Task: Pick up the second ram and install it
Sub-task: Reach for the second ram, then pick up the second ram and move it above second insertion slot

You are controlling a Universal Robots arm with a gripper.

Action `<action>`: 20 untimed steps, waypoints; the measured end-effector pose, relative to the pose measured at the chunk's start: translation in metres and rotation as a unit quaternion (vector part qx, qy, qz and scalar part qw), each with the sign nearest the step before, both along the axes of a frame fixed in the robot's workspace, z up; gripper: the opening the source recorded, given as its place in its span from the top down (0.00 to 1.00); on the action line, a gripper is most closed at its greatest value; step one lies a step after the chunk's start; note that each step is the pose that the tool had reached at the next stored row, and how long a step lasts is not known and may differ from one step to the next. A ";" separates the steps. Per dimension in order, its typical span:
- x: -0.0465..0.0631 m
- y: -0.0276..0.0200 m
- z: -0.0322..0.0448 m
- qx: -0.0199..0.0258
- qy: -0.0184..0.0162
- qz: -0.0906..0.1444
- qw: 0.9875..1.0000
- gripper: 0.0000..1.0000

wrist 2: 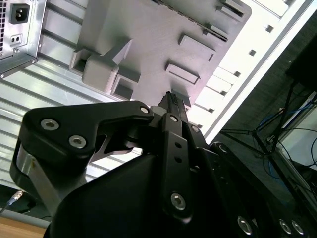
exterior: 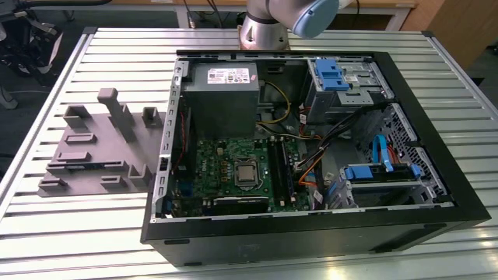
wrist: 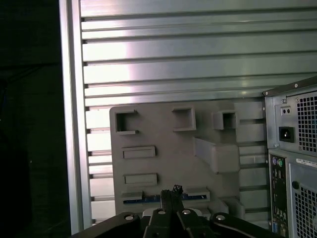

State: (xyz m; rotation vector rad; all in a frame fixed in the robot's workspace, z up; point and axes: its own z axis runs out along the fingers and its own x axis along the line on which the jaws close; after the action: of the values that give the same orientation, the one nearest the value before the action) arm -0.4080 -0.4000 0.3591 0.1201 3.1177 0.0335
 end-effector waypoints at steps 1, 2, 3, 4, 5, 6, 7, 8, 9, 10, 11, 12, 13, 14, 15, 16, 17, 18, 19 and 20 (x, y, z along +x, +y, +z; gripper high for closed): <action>0.000 0.0000 0.0000 0.000 0.000 0.000 1.000 0.89; 0.000 0.0000 0.0000 0.000 0.000 0.000 1.000 0.89; -0.001 0.0000 0.0000 0.000 0.000 0.000 1.000 0.89; -0.001 0.0000 0.0000 0.000 0.000 0.000 1.000 0.89; -0.001 0.0000 0.0000 0.000 0.000 0.000 1.000 0.89; -0.001 0.0000 0.0000 0.000 0.000 0.000 1.000 0.89; -0.001 0.0000 0.0000 0.000 0.000 0.000 1.000 0.89; -0.001 0.0000 0.0000 0.000 0.000 0.000 1.000 0.89; -0.001 0.0000 0.0000 0.000 0.000 0.000 1.000 0.89; -0.001 0.0000 0.0000 0.000 0.000 0.000 1.000 0.89; -0.001 0.0000 0.0000 0.000 0.000 0.000 1.000 0.89; -0.001 0.0000 0.0000 0.000 0.000 0.000 1.000 0.89; -0.001 0.0000 0.0000 0.000 0.000 0.000 1.000 0.89; -0.001 0.0000 0.0000 0.000 0.000 0.001 1.000 0.89; -0.001 0.0000 0.0000 0.000 0.000 0.003 1.000 0.89; -0.001 0.0000 0.0000 0.000 0.000 0.005 1.000 0.89; -0.001 0.0000 0.0000 0.000 0.000 0.008 1.000 0.89; -0.001 0.0000 0.0000 0.000 0.000 0.010 1.000 0.89; -0.001 0.0000 0.0000 0.000 0.000 0.013 1.000 0.89; -0.001 -0.0001 0.0000 0.000 0.000 0.016 1.000 0.89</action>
State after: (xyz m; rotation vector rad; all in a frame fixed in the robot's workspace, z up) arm -0.4086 -0.4001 0.3592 0.0693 3.1196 0.0340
